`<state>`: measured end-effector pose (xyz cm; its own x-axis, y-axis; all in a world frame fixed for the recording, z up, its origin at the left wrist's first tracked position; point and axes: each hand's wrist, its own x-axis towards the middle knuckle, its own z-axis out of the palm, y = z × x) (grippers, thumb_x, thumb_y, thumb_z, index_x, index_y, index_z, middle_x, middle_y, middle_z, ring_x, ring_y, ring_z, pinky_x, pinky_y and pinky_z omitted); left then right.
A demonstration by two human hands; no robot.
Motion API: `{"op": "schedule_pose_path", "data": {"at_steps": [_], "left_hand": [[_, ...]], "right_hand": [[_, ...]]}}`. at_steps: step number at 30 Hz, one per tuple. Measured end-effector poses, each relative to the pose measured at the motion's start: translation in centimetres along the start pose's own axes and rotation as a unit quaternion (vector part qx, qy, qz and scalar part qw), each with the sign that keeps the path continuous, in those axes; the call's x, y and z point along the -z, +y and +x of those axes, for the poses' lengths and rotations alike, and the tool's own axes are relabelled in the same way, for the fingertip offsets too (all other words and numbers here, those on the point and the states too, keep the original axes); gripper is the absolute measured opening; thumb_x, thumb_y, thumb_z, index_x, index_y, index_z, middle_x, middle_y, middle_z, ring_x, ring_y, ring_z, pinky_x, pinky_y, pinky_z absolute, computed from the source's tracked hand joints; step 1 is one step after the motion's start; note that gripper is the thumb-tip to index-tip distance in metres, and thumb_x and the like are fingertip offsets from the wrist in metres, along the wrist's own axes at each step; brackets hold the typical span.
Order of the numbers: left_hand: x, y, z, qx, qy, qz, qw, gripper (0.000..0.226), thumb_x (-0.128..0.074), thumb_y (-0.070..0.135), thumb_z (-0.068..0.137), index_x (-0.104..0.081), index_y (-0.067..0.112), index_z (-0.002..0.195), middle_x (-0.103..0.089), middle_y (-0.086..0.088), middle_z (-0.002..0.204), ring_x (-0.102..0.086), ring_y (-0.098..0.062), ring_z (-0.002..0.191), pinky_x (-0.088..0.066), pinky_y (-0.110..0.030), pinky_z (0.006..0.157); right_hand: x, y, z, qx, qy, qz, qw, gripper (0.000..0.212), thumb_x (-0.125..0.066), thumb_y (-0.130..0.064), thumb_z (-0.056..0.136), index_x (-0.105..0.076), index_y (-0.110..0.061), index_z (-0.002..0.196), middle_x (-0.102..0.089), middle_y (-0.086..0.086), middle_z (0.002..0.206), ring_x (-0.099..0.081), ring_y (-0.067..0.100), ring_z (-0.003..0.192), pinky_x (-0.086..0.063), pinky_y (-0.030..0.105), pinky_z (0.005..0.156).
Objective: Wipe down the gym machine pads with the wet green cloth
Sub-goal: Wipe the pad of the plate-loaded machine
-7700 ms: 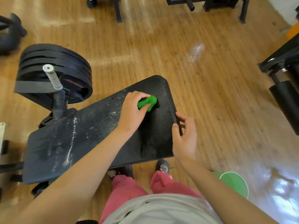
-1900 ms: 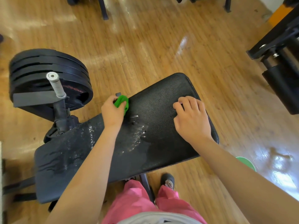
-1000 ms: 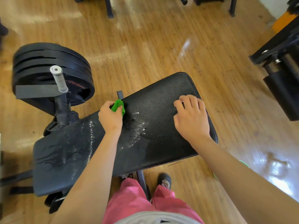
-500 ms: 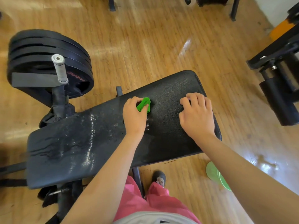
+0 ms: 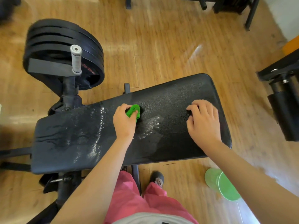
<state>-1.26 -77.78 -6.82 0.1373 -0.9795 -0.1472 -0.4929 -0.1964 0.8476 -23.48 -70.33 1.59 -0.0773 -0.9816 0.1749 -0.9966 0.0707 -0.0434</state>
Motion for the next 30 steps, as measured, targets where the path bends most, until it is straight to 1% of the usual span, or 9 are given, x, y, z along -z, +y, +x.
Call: {"op": "schedule_pose_path", "data": {"at_steps": [2,5,6,10,12,16,22,25,30], "left_hand": [[-0.1,0.1,0.1,0.020,0.011,-0.025,0.999,0.010,-0.071,0.017,0.083,-0.063,0.016,0.089,-0.063,0.000,0.088,-0.058,-0.016,0.082,-0.048,-0.031,0.070],[0.2,0.3,0.1,0.047,0.020,-0.058,0.997,0.009,-0.072,0.016,0.084,-0.063,0.015,0.086,-0.061,0.006,0.078,-0.056,-0.005,0.071,-0.041,-0.011,0.060],[0.2,0.4,0.1,0.053,0.019,-0.063,0.996,0.009,-0.072,0.016,0.084,-0.064,0.012,0.087,-0.060,0.006,0.077,-0.055,-0.004,0.069,-0.040,-0.009,0.058],[-0.3,0.8,-0.3,0.060,0.025,-0.047,0.997,0.010,-0.071,0.019,0.084,-0.065,0.015,0.090,-0.063,0.001,0.089,-0.058,-0.015,0.084,-0.046,-0.029,0.073],[-1.0,2.6,-1.3,0.038,0.004,-0.055,0.998,0.010,-0.072,0.019,0.083,-0.065,0.017,0.089,-0.061,0.003,0.089,-0.056,-0.012,0.082,-0.042,-0.027,0.072],[-3.6,6.7,-4.2,-0.077,-0.079,-0.065,0.992,0.012,-0.073,0.022,0.081,-0.069,0.016,0.090,-0.061,0.005,0.088,-0.055,-0.007,0.081,-0.040,-0.022,0.072],[-3.4,5.0,-4.2,-0.105,-0.093,-0.048,0.989,0.014,-0.073,0.020,0.082,-0.067,0.015,0.093,-0.060,0.004,0.092,-0.054,-0.013,0.090,-0.042,-0.025,0.077],[-1.6,2.5,-4.0,-0.098,-0.081,-0.020,0.992,0.014,-0.073,0.016,0.081,-0.066,0.014,0.093,-0.058,0.004,0.092,-0.053,-0.013,0.091,-0.039,-0.023,0.078],[0.5,-0.1,-3.4,-0.022,-0.047,-0.008,0.999,0.015,-0.072,0.010,0.081,-0.067,0.013,0.094,-0.058,0.001,0.091,-0.055,-0.017,0.088,-0.044,-0.031,0.078]], "right_hand": [[-0.8,-1.4,-0.8,0.019,-0.024,-0.039,0.999,0.028,-0.050,-0.014,0.087,-0.060,-0.007,0.112,-0.056,0.012,0.123,-0.046,0.030,0.123,-0.035,0.046,0.105],[-1.2,-2.2,-1.1,0.015,-0.066,-0.091,0.994,0.039,-0.034,-0.023,0.090,-0.056,-0.009,0.120,-0.053,0.013,0.130,-0.042,0.032,0.129,-0.031,0.049,0.110],[-1.1,-2.2,-1.0,0.012,-0.073,-0.100,0.992,0.041,-0.032,-0.023,0.090,-0.055,-0.009,0.120,-0.052,0.014,0.131,-0.041,0.032,0.130,-0.030,0.049,0.110],[-1.0,-2.4,-0.9,0.010,-0.084,-0.121,0.989,0.041,-0.031,-0.024,0.089,-0.054,-0.009,0.120,-0.051,0.014,0.131,-0.040,0.033,0.130,-0.030,0.050,0.110],[-1.1,-2.6,-0.8,0.009,-0.083,-0.123,0.989,0.041,-0.033,-0.024,0.089,-0.055,-0.009,0.120,-0.051,0.014,0.131,-0.041,0.033,0.130,-0.031,0.050,0.110],[-1.1,-2.6,-0.8,0.011,-0.068,-0.125,0.990,0.040,-0.038,-0.023,0.087,-0.056,-0.008,0.120,-0.053,0.015,0.130,-0.042,0.034,0.129,-0.032,0.050,0.109],[-1.4,-2.5,-0.8,0.015,-0.056,-0.129,0.990,0.037,-0.041,-0.021,0.088,-0.057,-0.009,0.119,-0.053,0.015,0.130,-0.043,0.033,0.129,-0.032,0.050,0.110],[-1.4,-2.4,-0.9,0.014,-0.053,-0.129,0.990,0.036,-0.042,-0.021,0.088,-0.057,-0.009,0.118,-0.053,0.014,0.130,-0.043,0.034,0.128,-0.032,0.050,0.110],[-1.5,-2.5,-0.9,0.012,-0.051,-0.129,0.990,0.036,-0.040,-0.022,0.089,-0.056,-0.009,0.118,-0.053,0.014,0.129,-0.043,0.034,0.128,-0.031,0.050,0.110]]}}
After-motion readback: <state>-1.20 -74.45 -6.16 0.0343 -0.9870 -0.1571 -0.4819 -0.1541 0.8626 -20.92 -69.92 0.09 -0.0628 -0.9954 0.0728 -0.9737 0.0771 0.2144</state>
